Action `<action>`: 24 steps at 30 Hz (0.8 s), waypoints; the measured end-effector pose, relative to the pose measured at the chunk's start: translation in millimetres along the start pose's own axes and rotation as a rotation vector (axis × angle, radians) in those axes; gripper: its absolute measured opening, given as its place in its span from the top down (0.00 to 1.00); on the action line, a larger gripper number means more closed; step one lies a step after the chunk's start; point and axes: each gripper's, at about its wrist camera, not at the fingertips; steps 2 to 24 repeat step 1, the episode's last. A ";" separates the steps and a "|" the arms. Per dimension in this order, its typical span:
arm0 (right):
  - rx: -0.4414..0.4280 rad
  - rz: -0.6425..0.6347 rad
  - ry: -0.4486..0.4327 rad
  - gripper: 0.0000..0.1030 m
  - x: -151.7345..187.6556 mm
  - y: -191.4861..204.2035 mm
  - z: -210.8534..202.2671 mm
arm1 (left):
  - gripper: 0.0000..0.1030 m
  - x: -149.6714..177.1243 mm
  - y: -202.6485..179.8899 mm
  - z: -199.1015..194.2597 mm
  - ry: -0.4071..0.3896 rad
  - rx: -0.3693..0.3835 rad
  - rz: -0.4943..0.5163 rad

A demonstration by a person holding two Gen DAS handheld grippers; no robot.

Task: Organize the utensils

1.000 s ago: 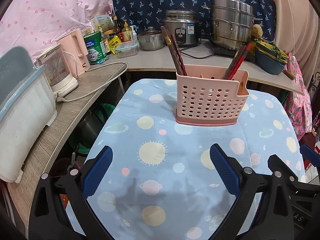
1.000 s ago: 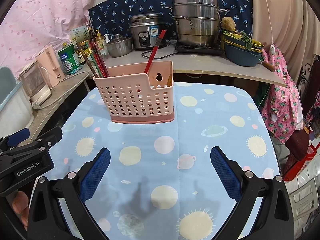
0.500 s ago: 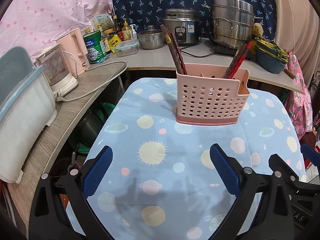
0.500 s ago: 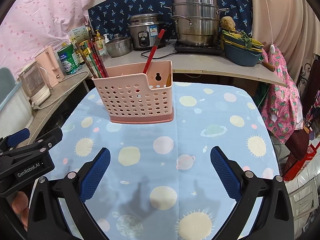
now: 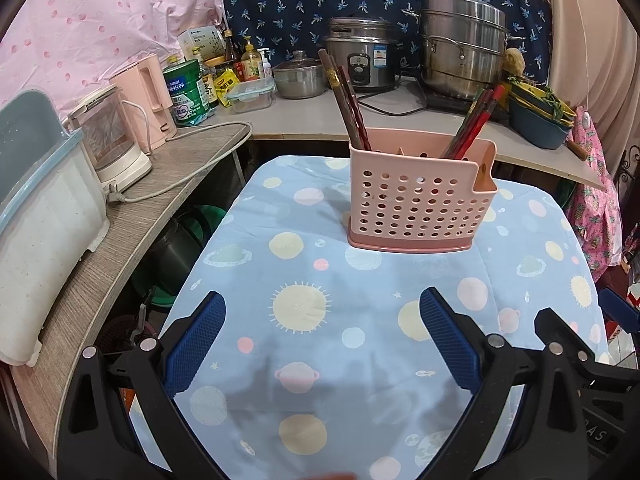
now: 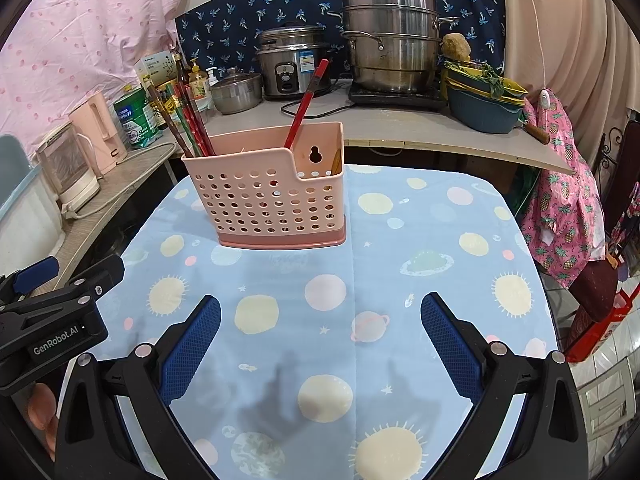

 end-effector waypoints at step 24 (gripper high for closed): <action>-0.001 0.000 0.001 0.06 -0.1 -0.1 0.0 | 0.09 -0.6 -0.1 0.8 0.000 -0.002 0.002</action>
Point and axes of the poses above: each gripper's, at about its wrist camera, not at the fingertips, and z roughly the way its jaws point, y to its left, x to its underside, and after that the axes turned 6 degrees about y, right-handed
